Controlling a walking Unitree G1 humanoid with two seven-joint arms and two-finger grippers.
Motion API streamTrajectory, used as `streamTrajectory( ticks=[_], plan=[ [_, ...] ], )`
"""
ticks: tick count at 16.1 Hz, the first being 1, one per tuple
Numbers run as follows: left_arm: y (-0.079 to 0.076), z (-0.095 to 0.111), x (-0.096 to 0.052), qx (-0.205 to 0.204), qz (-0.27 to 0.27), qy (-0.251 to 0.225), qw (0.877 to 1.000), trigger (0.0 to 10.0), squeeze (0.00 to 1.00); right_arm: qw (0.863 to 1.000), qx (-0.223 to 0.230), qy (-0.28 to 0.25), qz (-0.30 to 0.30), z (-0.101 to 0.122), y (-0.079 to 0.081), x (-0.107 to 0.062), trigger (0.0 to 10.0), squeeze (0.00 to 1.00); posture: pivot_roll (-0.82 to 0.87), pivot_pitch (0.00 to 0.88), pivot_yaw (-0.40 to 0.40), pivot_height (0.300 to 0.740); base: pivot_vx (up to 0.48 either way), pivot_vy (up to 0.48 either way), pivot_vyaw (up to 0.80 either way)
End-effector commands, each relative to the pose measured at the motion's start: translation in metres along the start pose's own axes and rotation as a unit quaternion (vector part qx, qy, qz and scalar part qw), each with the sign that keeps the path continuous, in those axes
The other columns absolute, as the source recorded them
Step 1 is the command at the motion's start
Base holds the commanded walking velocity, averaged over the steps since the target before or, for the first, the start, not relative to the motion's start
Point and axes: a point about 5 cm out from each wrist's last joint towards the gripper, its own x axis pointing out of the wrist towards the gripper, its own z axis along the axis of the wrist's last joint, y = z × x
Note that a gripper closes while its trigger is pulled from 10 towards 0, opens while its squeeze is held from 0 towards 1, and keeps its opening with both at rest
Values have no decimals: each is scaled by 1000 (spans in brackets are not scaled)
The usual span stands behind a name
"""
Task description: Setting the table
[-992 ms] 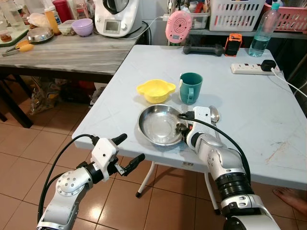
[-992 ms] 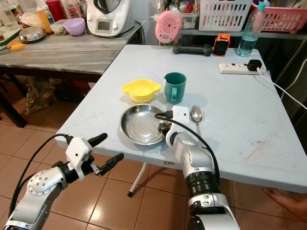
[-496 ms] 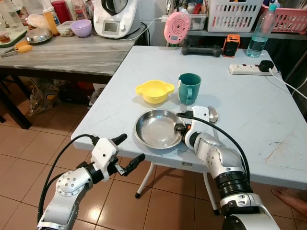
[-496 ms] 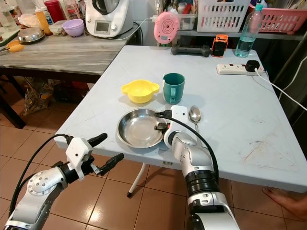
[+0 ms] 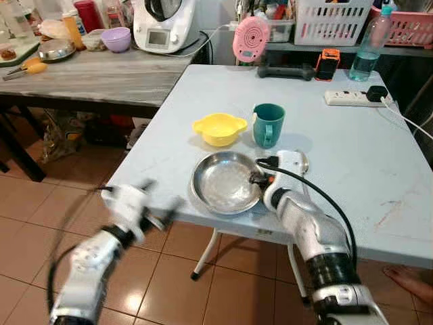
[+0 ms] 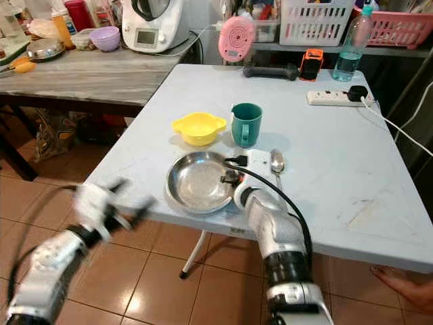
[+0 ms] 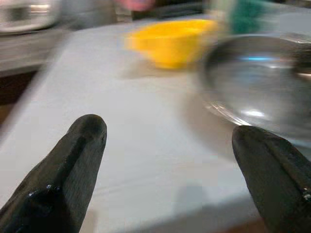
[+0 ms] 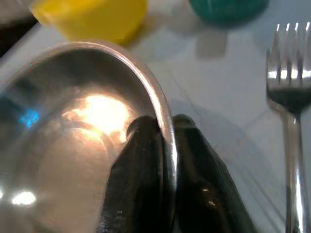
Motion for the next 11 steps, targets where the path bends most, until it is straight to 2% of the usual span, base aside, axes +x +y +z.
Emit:
streamTrajectory(
  ticks=[1,3,5,7,8,9,11],
  plan=[
    [14,0,-3,-9,59,-3,998,10000,0,1000,2,-14,15,1,5,-3,0,0,-147,8,52,740,0,0,0],
    [24,-2,-7,-3,114,-2,993,10000,0,998,8,-42,39,5,13,-7,0,0,-144,4,49,740,0,0,0],
    [32,-4,-9,-11,186,-8,982,10000,0,995,-12,-90,46,15,17,-11,0,0,-140,0,48,740,0,0,0],
    [36,-2,-10,-25,224,-18,974,10000,0,992,2,-120,45,24,18,-13,0,0,-137,0,49,740,0,0,0],
    [37,-2,-10,-28,240,-19,970,10000,0,990,10,-133,43,27,17,-14,941,0,-131,0,52,740,0,0,0],
    [37,-3,-10,-27,249,-19,968,10000,0,989,-1,-143,41,29,17,-15,10000,0,-131,0,52,740,0,0,0],
    [33,-5,-9,-29,252,-16,967,10000,0,983,-43,-172,44,34,20,-18,10000,0,-129,0,53,740,0,0,0]
  ],
)
